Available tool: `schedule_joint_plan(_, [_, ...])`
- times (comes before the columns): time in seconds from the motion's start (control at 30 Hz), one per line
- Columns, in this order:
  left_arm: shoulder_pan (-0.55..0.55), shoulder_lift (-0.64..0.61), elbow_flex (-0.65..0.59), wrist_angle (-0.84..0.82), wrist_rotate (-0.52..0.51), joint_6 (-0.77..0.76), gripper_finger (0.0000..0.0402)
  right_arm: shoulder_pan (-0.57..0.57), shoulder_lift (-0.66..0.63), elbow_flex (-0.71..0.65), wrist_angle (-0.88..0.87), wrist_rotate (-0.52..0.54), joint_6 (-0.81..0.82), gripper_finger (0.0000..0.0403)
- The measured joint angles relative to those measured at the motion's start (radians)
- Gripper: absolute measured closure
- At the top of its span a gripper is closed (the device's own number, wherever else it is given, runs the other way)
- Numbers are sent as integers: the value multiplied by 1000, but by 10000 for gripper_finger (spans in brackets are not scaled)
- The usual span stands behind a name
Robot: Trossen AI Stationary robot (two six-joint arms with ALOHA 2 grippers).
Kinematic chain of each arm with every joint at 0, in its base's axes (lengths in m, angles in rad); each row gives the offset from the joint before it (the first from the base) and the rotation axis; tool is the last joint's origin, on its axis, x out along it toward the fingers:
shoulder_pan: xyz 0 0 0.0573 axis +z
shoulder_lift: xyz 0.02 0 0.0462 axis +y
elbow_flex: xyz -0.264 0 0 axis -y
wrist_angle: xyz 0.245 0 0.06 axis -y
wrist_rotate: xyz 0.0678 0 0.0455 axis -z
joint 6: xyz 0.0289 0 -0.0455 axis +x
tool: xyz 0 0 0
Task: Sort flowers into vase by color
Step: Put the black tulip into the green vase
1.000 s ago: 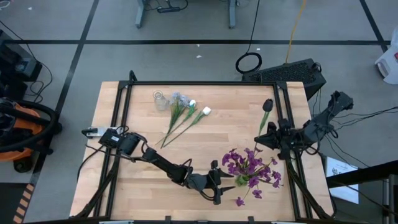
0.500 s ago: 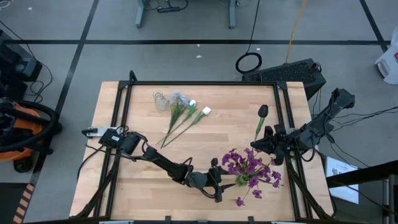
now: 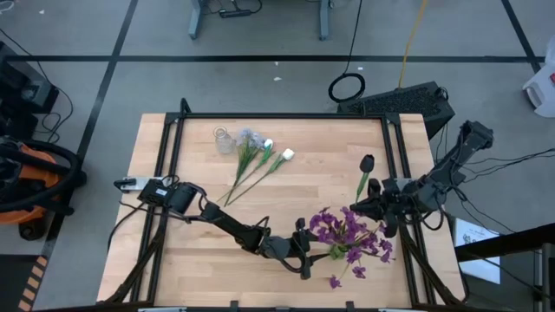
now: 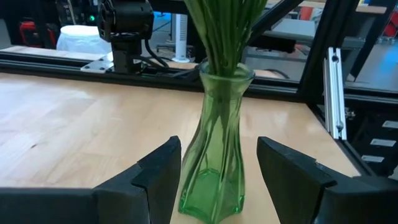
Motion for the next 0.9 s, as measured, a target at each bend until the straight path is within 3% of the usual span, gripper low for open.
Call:
schedule_joint_plan(0.4, [4,0,-1,-16,0,0,185,39,0,0,-1,-3,-77,395])
schedule_joint_plan(0.9, [8,0,-1,-16,0,-2,185,39,-12,0,-5,-5,-123,296])
